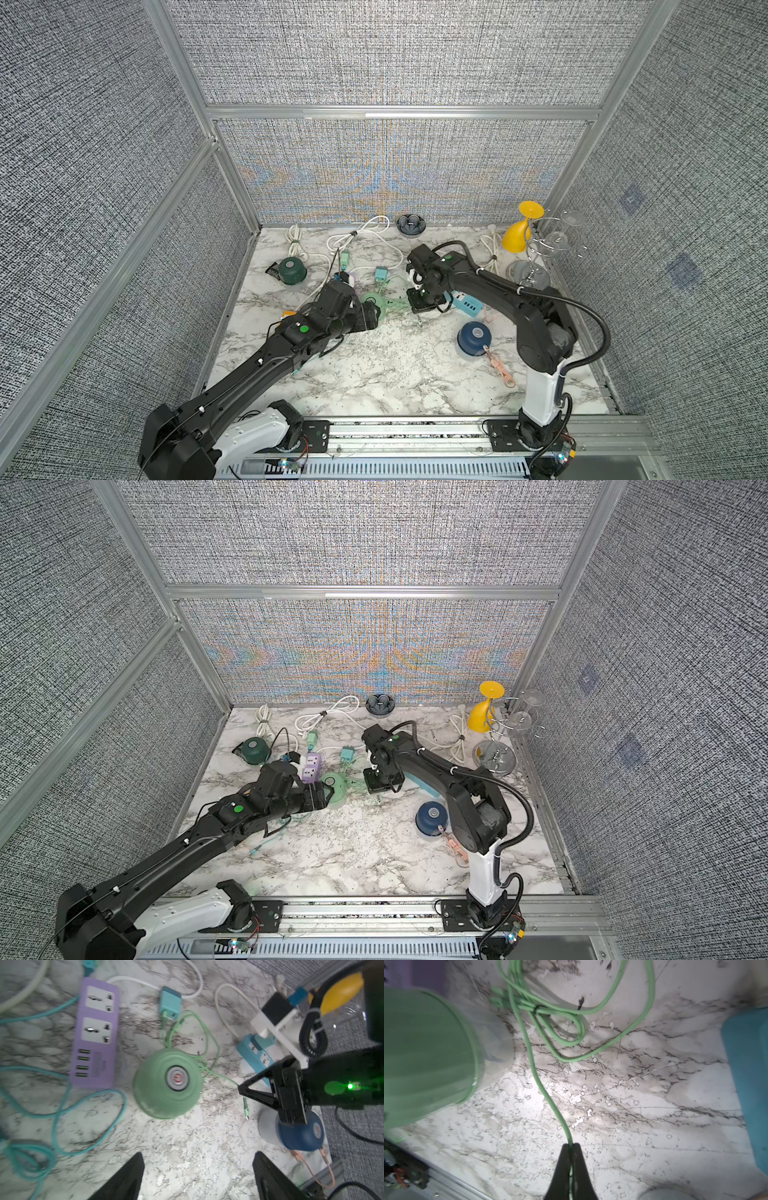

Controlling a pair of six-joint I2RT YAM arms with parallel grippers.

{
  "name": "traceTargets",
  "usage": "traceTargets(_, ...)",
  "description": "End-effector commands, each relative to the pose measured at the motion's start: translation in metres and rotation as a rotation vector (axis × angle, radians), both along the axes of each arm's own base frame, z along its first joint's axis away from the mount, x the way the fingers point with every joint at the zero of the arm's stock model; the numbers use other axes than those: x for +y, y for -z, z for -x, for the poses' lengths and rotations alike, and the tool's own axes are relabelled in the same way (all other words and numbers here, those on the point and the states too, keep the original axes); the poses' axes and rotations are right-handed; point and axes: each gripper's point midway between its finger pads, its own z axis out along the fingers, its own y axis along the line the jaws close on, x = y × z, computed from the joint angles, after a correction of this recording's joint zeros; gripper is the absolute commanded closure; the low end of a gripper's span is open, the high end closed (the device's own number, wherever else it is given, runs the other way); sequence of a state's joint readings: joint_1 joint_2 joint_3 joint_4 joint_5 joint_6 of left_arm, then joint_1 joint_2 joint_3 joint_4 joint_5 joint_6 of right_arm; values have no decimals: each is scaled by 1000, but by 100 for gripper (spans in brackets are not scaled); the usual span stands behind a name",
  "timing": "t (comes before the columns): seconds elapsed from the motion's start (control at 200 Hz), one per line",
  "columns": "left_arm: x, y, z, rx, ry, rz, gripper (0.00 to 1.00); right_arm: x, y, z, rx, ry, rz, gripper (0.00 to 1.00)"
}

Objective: Charge the cordless meat grinders
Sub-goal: Pick up the charging cable from the center of the board.

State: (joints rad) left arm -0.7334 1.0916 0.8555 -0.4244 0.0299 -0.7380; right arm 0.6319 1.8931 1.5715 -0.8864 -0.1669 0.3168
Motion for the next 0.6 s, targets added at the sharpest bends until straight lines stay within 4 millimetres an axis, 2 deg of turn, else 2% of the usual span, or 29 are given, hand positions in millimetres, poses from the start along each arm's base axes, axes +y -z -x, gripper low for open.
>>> traceTargets(0.0,-34,-23,-4,-86,76,46,16,1,-27,2,20,81,-90,100)
traceTargets(0.08,-52,-21,-5,-82,102,59,16,3,-45,0,8,118,-136,100)
traceTargets(0.225,-74,-9,-10,-65,136,67,18,14,-61,0,24,175,-234,100)
traceTargets(0.4,-89,1,-14,-64,163,39,26,29,-68,1,48,226,-348,100)
traceTargets(0.595,-104,10,-20,-52,195,15,37,36,-74,-1,56,248,-403,100)
